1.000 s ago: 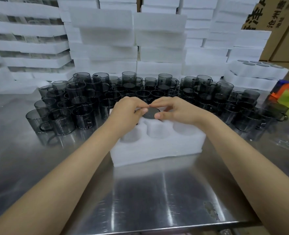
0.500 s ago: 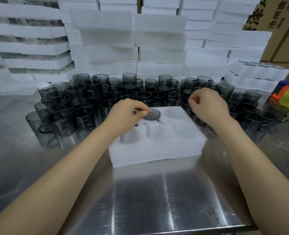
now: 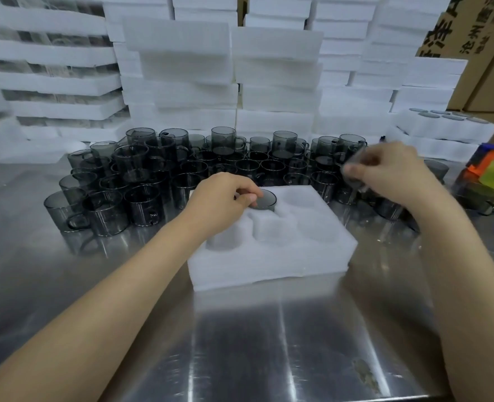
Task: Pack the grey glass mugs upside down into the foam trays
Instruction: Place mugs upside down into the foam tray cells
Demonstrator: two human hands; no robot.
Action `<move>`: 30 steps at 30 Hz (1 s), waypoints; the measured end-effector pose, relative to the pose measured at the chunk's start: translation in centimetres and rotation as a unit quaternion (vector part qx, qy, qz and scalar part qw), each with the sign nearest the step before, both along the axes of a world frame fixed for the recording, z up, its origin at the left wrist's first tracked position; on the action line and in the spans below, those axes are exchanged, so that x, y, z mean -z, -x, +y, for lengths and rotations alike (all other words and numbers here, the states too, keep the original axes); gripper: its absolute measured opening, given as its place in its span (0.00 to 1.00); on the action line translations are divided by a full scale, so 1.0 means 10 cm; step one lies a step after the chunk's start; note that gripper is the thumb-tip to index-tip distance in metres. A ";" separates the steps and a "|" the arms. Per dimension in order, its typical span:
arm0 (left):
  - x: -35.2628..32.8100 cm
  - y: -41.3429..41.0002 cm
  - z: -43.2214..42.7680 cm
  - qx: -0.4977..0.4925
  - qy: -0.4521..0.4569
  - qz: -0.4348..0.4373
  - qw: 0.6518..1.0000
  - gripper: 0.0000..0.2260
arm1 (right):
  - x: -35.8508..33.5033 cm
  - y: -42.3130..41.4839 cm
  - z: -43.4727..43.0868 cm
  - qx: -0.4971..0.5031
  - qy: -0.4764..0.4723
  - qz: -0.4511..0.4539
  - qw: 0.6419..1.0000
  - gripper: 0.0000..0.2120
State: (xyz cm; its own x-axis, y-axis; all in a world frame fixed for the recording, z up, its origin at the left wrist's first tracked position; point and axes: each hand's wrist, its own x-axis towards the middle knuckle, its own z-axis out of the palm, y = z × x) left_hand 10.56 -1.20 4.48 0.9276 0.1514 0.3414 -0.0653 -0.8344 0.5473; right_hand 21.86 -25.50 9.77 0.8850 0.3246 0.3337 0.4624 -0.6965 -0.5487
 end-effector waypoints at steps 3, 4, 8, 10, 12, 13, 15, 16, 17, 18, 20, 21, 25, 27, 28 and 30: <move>0.00 0.01 -0.01 -0.005 0.004 -0.014 1.000 0.09 | -0.02 0.17 0.22 -0.184 -0.327 0.080 0.923 0.02; -0.01 0.02 -0.02 -0.004 0.010 -0.021 1.000 0.11 | 0.03 0.23 0.33 -0.222 -0.372 0.100 0.896 0.02; -0.01 0.08 -0.06 0.065 0.066 -0.010 0.996 0.38 | 0.29 0.40 0.69 -0.274 -0.342 0.060 0.897 0.07; -0.01 0.10 -0.08 0.079 0.088 -0.008 0.993 0.45 | 0.38 0.44 0.75 -0.289 -0.295 0.039 0.910 0.11; -0.03 0.13 -0.10 0.080 0.139 -0.031 0.987 0.46 | 0.42 0.45 0.76 -0.315 -0.271 0.045 0.909 0.13; -0.04 0.14 -0.10 0.084 0.160 -0.043 0.983 0.44 | 0.42 0.46 0.76 -0.330 -0.261 0.052 0.906 0.13; -0.03 0.15 -0.09 0.098 0.161 -0.054 0.981 0.33 | 0.44 0.46 0.77 -0.349 -0.248 0.066 0.901 0.14; -0.02 0.15 -0.09 0.098 0.161 -0.054 0.981 0.28 | 0.44 0.47 0.77 -0.351 -0.249 0.073 0.900 0.15; -0.02 0.15 -0.09 0.091 0.168 -0.055 0.980 0.26 | 0.44 0.47 0.77 -0.351 -0.259 0.078 0.896 0.17; -0.02 0.14 -0.07 0.082 0.183 -0.061 0.978 0.26 | 0.44 0.47 0.78 -0.351 -0.277 0.079 0.891 0.19; -0.01 0.14 -0.04 0.069 0.234 -0.079 0.966 0.28 | 0.43 0.45 0.77 -0.347 -0.313 0.061 0.882 0.23; 0.00 0.14 -0.03 0.071 0.264 -0.087 0.958 0.27 | 0.43 0.44 0.76 -0.340 -0.325 0.050 0.881 0.23; 0.02 0.14 -0.01 0.094 0.293 -0.111 0.945 0.27 | 0.43 0.38 0.73 -0.304 -0.312 0.087 0.896 0.28; 0.00 0.16 -0.01 0.116 0.269 -0.126 0.948 0.29 | 0.44 0.38 0.74 -0.318 -0.274 0.131 0.898 0.32; -0.01 0.17 -0.02 0.130 0.252 -0.130 0.950 0.29 | 0.45 0.39 0.75 -0.335 -0.258 0.146 0.895 0.32; -0.02 0.19 -0.04 0.155 0.218 -0.133 0.954 0.27 | 0.45 0.42 0.77 -0.365 -0.246 0.153 0.885 0.30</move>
State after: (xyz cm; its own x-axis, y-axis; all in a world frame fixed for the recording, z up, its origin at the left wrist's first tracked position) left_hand 8.64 -1.58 4.65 0.8406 0.0657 0.5376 -0.4562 -0.4492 0.7682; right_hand 17.65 -17.84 5.23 0.5729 0.7288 0.3750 0.4676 0.0851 -0.8798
